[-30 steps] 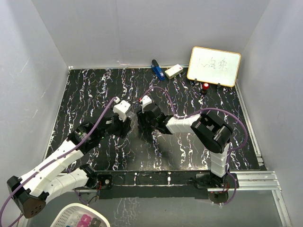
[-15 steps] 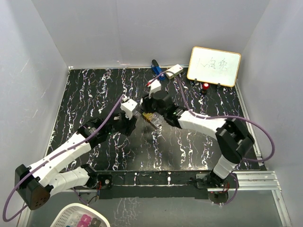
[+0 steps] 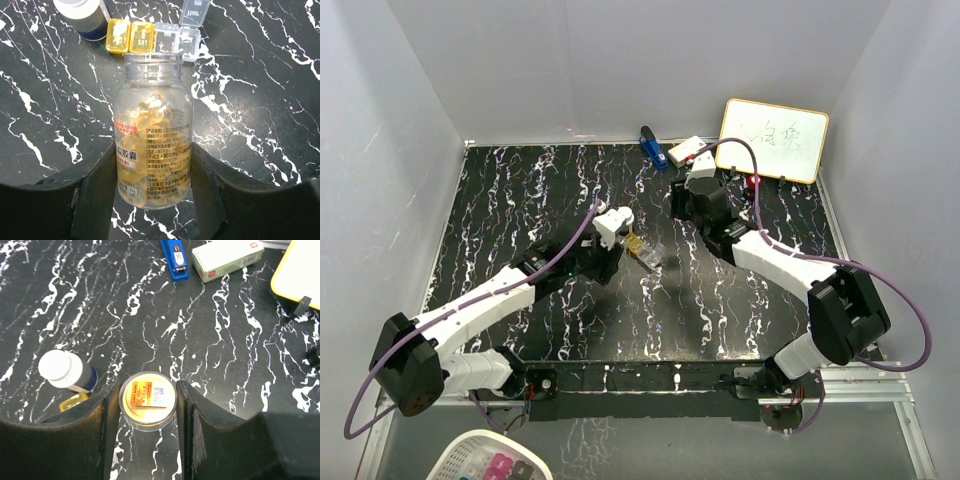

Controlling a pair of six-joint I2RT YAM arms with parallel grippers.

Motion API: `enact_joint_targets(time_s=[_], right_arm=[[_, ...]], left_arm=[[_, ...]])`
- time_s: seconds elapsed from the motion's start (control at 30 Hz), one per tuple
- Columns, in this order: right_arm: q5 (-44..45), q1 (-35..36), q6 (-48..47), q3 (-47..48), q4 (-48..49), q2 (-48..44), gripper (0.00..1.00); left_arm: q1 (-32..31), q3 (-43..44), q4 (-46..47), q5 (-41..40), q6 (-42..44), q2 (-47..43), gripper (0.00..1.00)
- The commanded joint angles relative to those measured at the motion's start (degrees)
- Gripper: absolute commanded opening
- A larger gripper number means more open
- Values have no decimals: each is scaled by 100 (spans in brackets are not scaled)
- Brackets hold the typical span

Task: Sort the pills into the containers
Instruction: Move the pill container to the center of the board, then pour the pill into the pill container.

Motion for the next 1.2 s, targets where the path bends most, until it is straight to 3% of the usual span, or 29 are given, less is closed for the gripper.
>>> enact_joint_targets(time_s=[0.0,0.6,1.17], right_arm=[[273,-105,116,-114,85,-204,0],[473,-116,399,-521,24,-683,0],[616,-112,404,-694,33,-837,0]], left_arm=[[-32,-148,708,225,-26,37,0],[-334,104,527,431,-193,1368,0],[-426,1504,-796,28,-33,2419,0]])
